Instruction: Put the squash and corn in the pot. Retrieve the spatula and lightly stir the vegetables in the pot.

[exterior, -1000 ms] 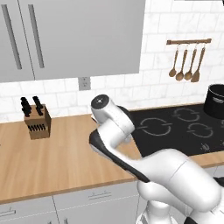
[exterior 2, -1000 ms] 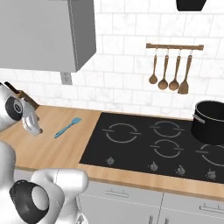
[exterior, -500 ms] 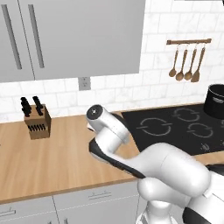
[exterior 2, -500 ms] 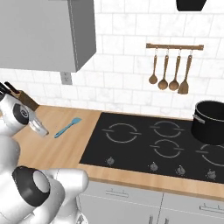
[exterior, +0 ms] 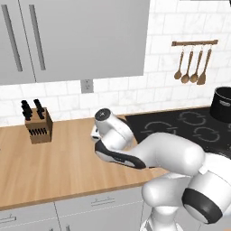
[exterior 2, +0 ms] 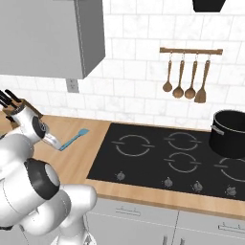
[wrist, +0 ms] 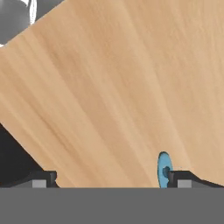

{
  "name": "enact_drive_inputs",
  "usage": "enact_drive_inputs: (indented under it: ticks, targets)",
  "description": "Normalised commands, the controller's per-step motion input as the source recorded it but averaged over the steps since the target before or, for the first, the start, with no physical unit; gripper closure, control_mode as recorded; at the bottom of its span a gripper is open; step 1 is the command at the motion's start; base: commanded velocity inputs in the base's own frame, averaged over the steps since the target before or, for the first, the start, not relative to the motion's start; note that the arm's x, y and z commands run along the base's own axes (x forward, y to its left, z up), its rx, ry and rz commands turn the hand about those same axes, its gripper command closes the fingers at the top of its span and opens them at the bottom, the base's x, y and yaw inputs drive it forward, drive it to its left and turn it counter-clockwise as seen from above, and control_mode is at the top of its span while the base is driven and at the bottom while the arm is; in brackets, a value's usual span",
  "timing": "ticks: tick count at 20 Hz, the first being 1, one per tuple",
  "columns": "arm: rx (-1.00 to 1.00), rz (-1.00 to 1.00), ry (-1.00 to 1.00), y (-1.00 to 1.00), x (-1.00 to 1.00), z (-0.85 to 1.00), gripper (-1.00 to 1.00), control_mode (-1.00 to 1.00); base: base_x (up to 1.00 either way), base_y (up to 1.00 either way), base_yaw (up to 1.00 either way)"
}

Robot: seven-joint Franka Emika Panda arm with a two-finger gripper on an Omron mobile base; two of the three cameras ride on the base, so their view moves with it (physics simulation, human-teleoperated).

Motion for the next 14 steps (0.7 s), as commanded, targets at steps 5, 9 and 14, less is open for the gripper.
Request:
enact_drive_inputs:
  ticks: [5,9,14]
  targets:
    - [0.00,0.08,0.00,0.01,0.18,-0.26,-1.00,-1.00,0.00,0.00,0.00]
    - [0.00,0.03,0.00,0.03,0.35,-0.26,-1.00,-1.00,0.00,0.00,0.00]
    - [0.00,0.03,0.00,0.23,0.40,-0.14,-1.00,-1.00,0.00,0.00,0.00]
